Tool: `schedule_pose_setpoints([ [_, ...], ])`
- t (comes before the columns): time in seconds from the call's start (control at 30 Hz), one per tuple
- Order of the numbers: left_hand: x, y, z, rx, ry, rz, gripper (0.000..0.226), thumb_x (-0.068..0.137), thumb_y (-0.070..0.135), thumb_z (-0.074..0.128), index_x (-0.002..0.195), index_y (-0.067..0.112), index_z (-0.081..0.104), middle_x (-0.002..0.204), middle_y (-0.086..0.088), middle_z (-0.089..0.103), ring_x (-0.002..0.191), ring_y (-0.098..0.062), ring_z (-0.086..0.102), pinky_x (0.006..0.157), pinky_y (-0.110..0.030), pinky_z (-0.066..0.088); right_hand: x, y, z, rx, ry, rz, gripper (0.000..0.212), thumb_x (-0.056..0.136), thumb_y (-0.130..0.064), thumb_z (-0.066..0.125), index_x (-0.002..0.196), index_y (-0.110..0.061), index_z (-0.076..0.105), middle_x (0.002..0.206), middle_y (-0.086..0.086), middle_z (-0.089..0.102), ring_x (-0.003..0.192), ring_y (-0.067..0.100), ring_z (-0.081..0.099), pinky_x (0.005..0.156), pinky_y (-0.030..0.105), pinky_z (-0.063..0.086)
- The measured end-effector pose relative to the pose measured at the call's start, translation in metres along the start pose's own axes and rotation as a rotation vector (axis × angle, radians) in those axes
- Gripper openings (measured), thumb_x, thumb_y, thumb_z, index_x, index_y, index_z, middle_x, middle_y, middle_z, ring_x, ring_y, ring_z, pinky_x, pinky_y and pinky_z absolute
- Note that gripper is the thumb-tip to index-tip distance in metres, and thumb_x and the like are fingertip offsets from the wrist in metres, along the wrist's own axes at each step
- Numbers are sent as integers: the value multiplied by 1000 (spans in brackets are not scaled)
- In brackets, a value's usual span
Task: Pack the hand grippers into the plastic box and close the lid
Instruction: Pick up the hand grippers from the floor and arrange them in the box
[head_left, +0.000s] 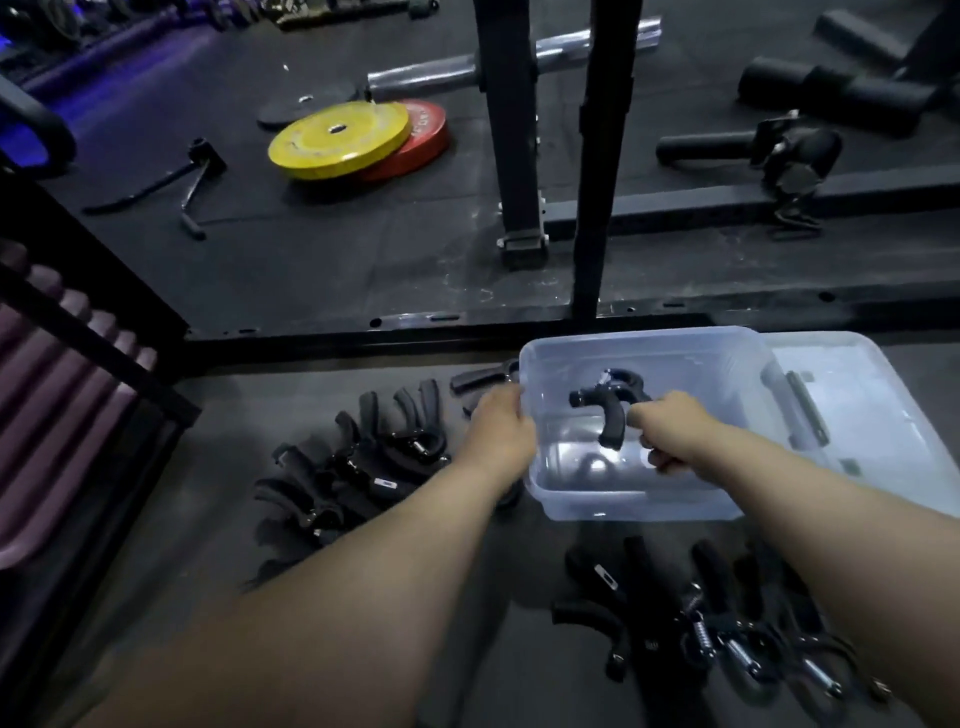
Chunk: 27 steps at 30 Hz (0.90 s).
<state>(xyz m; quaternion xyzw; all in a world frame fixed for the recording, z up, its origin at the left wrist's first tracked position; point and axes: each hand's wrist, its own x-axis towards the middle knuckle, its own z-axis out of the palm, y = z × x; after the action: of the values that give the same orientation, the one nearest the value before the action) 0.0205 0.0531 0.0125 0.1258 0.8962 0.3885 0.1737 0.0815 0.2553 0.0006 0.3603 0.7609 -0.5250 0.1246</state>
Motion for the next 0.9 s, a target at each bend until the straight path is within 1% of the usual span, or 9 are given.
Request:
schedule_pose_setpoints([
  [0.03,2,-4,10,70,-23,34,27,90,29,41,109,23,60,119,-9,60,111,-28,58,93,-44,49,7,2,3,-19,-29,58,7,85,-7,47,80,-10,44,67,11,43,45,19,38,43,20,33],
  [0.1,5,-14,23,175,-69,55,45,98,24,36,143,21,41,156,-4,30,144,-25,28,116,-41,29,21,8,13,-55,-74,114,10,86,-6,47,78,-10,43,61,9,40,43,16,34,43,18,31],
  [0.2,3,-26,29,261,-51,60,54,100,23,37,153,24,24,164,3,4,151,-16,6,121,-38,16,43,20,40,-92,-152,165,13,87,-11,50,75,-11,47,57,6,39,46,15,35,45,20,32],
  [0.43,6,-31,27,323,-3,143,55,95,25,42,150,27,35,164,7,9,149,-11,7,121,-36,15,80,28,86,-204,-282,221,6,78,-18,61,82,-14,62,71,11,58,64,25,56,54,28,45],
  [0.53,13,-28,22,323,53,146,47,95,26,43,142,28,47,161,8,20,146,-12,16,117,-35,19,81,26,81,-463,-351,202,18,70,-23,65,79,-10,59,90,13,67,82,31,65,80,38,56],
  [0.6,16,-28,22,351,61,184,44,95,25,44,138,26,51,160,6,22,145,-15,18,116,-35,19,89,31,76,-686,-323,159,27,67,-31,58,87,-12,58,98,6,65,93,29,65,92,43,53],
  [0.7,17,-32,25,333,70,202,42,95,23,45,137,23,52,160,3,21,146,-16,16,116,-34,19,145,67,80,-726,-390,126,48,66,-30,53,112,-20,61,111,5,67,96,27,65,91,42,53],
  [0.83,15,-32,27,294,83,196,48,90,29,38,134,22,54,160,1,23,146,-18,17,118,-37,21,114,47,71,-678,-349,46,29,86,-29,51,110,-17,61,108,10,66,99,30,63,91,41,53],
  [0.9,15,-32,26,289,66,199,49,88,30,37,134,21,53,160,-1,22,146,-20,17,119,-39,21,108,34,72,-602,-199,5,27,84,-30,55,105,-15,61,106,11,65,96,29,62,87,36,52],
])
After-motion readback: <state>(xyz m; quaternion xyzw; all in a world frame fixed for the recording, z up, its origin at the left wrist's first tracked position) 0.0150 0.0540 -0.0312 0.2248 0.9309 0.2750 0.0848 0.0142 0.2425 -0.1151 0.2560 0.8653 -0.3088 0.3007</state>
